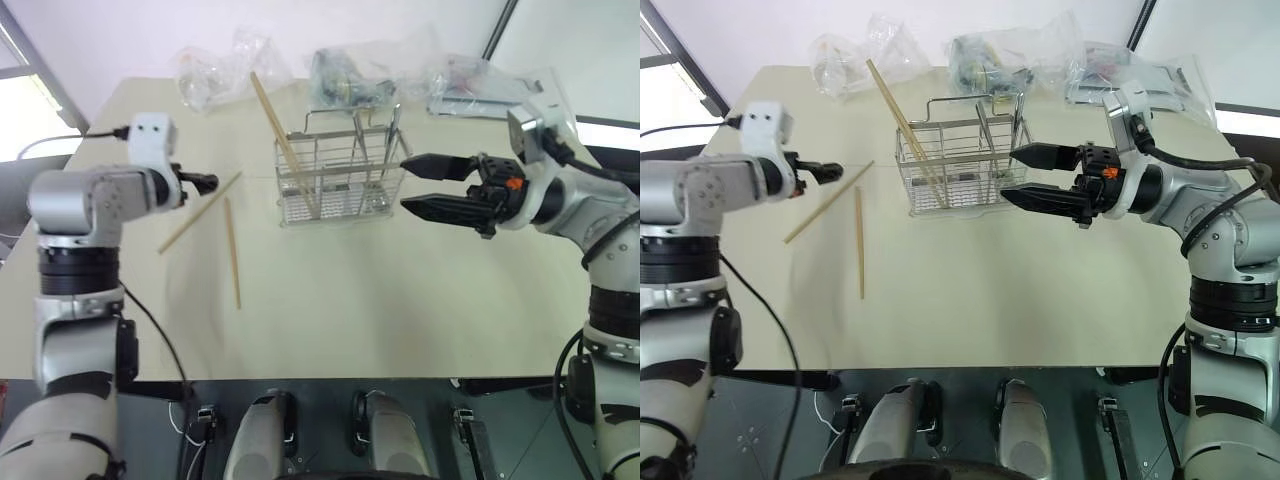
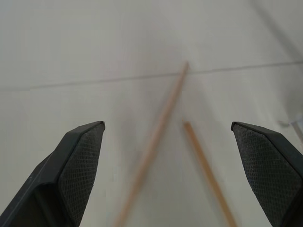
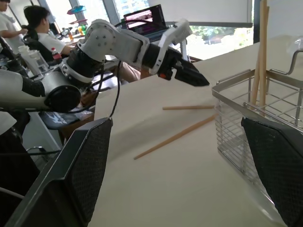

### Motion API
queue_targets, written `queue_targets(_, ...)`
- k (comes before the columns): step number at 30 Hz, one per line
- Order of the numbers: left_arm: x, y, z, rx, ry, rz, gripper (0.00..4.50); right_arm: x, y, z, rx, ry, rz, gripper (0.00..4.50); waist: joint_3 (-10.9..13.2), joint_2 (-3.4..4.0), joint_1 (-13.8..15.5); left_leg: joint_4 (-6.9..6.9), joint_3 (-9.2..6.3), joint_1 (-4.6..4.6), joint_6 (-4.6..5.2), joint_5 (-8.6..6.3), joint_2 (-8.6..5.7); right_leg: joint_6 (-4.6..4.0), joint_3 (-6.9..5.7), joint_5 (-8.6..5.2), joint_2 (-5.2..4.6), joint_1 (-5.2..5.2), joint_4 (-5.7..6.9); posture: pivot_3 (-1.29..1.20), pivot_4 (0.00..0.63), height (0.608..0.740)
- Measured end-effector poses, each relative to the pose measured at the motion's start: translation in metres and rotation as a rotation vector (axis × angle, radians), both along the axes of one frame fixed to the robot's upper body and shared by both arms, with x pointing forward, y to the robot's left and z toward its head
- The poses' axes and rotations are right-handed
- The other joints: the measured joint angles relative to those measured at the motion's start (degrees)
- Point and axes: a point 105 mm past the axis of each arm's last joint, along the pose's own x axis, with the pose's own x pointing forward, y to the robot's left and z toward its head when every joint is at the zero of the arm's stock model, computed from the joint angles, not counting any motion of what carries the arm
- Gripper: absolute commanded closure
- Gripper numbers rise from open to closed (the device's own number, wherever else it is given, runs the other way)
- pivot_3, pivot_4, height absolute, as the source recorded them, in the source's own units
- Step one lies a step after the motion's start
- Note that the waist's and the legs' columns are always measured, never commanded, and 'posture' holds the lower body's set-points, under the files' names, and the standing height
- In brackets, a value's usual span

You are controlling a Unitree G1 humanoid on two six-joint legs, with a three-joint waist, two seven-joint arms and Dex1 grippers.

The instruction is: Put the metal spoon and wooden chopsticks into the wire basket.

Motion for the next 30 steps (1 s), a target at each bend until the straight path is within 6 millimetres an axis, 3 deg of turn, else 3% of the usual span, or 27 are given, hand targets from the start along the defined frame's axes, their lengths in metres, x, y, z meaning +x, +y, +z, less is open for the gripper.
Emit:
queue_targets(3,0.005,0.000,0.003,-0.059,0.023,0.017,0.00,0.002,-0.001,0.001,0.002,-0.005,-0.025,0.04,-0.01,-0.02,0.68,0.06,-0.05,-0.05,0.33,-0.19,-0.05,0.01,-0.03,0.00,-0.09,0.05,-0.05,0.00,0.150,0.704)
queue_targets(6,0.007,-0.010,-0.006,-0.135,0.089,0.052,0.00,0.004,-0.002,0.001,0.004,-0.007,-0.045,0.04,0.01,-0.05,1.14,0.10,-0.02,-0.11,0.35,-0.20,-0.08,0.07,-0.01,0.03,-0.12,0.05,-0.09,0.00,0.150,0.704)
queue_targets(11,0.000,-0.055,-0.024,-0.247,0.222,0.084,0.00,0.007,-0.002,-0.001,0.021,-0.004,-0.066,0.04,0.02,-0.11,1.73,0.13,-0.02,-0.13,0.10,-0.03,-0.08,0.10,-0.02,0.05,-0.09,0.06,-0.05,0.00,0.150,0.704)
queue_targets(16,-0.008,-0.061,-0.030,-0.213,0.233,0.169,0.00,0.008,-0.005,-0.006,0.023,0.009,-0.084,0.04,0.03,-0.12,1.27,0.07,0.00,-0.03,0.03,0.01,-0.05,0.09,0.00,0.05,-0.05,0.05,0.01,0.00,0.150,0.704)
queue_targets(22,-0.017,-0.059,-0.070,-0.182,0.330,0.232,0.00,0.009,-0.005,-0.007,0.030,0.006,-0.095,0.04,0.03,-0.13,1.43,0.08,-0.02,-0.05,0.03,0.00,-0.04,0.08,0.00,0.06,-0.06,0.05,0.00,0.00,0.150,0.704)
queue_targets(30,-0.013,-0.076,-0.074,-0.192,0.379,0.182,0.00,0.003,-0.004,-0.008,0.033,0.009,-0.076,0.04,0.03,-0.15,1.77,0.11,-0.02,-0.08,0.33,-0.18,-0.07,0.08,-0.01,0.06,-0.09,0.06,-0.05,0.00,0.150,0.704)
